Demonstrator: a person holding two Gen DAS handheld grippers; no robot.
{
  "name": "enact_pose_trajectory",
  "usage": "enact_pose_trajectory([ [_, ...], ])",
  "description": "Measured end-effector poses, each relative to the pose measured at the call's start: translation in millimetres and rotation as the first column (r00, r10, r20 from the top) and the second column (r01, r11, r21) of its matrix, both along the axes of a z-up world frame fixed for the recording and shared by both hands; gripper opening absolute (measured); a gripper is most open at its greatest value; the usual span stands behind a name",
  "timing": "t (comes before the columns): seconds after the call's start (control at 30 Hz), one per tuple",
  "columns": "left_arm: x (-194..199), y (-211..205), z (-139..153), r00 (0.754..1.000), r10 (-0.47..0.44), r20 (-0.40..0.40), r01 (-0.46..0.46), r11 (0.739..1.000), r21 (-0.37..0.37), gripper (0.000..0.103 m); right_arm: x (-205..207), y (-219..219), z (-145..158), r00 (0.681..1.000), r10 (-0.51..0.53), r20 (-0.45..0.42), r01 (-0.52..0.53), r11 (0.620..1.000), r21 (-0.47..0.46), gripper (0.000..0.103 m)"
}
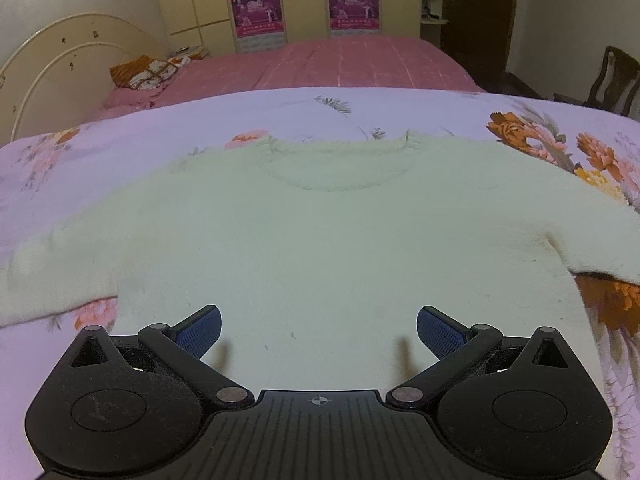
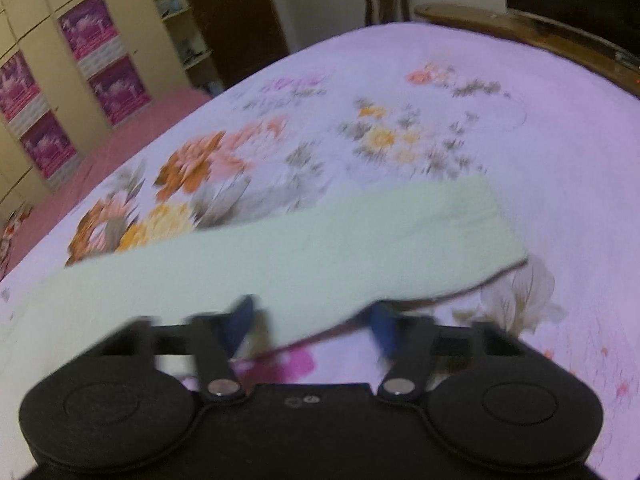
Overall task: Fold small clothes
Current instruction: 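Grasp the sleeve cuff with the right gripper and lift it, then fold the held sleeve across the sweater body with the right gripper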
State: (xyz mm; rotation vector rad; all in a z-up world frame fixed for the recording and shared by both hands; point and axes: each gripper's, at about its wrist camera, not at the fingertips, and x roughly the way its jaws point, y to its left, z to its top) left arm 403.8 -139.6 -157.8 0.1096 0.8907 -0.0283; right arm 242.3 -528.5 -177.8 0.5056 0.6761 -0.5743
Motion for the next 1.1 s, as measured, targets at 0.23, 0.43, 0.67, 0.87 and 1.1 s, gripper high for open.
enact_pose_trajectory([
  [0.23, 9, 14, -1, 1.0, -0.009, 0.0, 0.009, 1.0, 0.008, 0.103, 0, -11, 1, 0.999, -0.029, 0.045, 0.029, 0.999, -0.016, 0.005],
  [0.43, 14, 39, 7, 0.997, -0.028, 0.075, 0.031, 0.999, -0.043, 0.103, 19, 29, 35, 0.986, 0.108, 0.128, -0.088, 0.985, -0.149, 0.004],
  [0.67, 23, 88, 15, 0.996, 0.021, 0.09, -0.014, 0.997, -0.078, 0.103, 72, 143, 67, 0.897, 0.411, 0.162, -0.363, 0.895, -0.259, 0.004],
  [0.87, 31, 136, 11, 0.99, 0.108, 0.094, -0.099, 0.991, -0.094, 0.103, 116, 272, 43, 0.723, 0.69, 0.038, -0.653, 0.7, -0.289, 0.004],
  [1.1, 37, 147, 2, 0.994, 0.086, 0.069, -0.074, 0.984, -0.162, 0.103, 112, 340, 20, 0.557, 0.812, -0.174, -0.815, 0.496, -0.3, 0.042],
])
